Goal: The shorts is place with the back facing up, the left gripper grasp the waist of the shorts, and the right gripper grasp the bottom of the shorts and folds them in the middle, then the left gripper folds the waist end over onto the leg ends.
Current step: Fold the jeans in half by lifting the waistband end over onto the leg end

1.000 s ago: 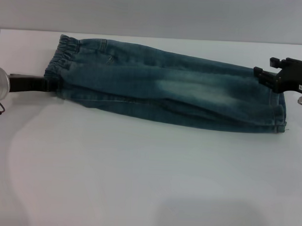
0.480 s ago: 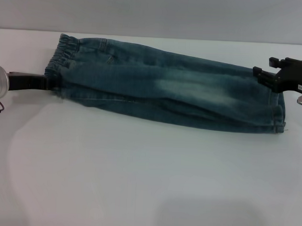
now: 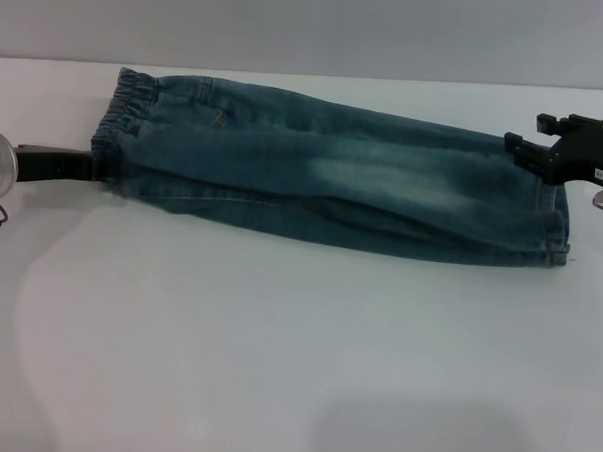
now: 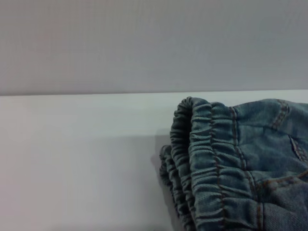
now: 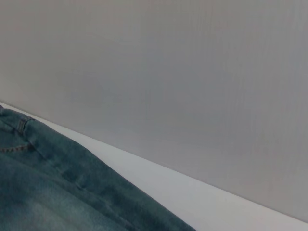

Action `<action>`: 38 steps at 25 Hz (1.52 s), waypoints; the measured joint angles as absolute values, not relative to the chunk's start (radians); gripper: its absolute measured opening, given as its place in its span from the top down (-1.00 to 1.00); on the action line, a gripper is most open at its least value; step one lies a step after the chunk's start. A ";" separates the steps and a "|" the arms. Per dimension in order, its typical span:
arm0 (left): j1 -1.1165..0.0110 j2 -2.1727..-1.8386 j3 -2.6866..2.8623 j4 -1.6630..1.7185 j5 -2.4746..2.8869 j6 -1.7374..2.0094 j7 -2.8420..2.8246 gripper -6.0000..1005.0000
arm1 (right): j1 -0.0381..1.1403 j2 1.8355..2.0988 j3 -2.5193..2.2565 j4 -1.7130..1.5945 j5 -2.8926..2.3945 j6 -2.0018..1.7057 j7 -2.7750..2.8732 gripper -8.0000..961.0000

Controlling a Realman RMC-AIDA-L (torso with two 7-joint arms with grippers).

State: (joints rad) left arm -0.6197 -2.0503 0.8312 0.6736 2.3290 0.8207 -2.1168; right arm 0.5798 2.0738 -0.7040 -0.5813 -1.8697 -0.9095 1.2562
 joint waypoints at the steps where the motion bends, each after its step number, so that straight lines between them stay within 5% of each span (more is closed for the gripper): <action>1: -0.620 -2.050 0.831 0.673 2.329 0.821 -2.117 0.46 | 0.580 2.074 -0.704 -0.581 -1.870 -0.910 1.256 -0.07; 29: -0.620 -2.049 0.831 0.673 2.328 0.820 -2.114 0.88 | 0.581 2.075 -0.704 -0.576 -1.870 -0.909 1.256 -0.07; 38: -0.620 -2.053 0.829 0.696 2.304 0.847 -2.100 0.88 | 0.586 2.075 -0.704 -0.570 -1.870 -0.905 1.256 -0.07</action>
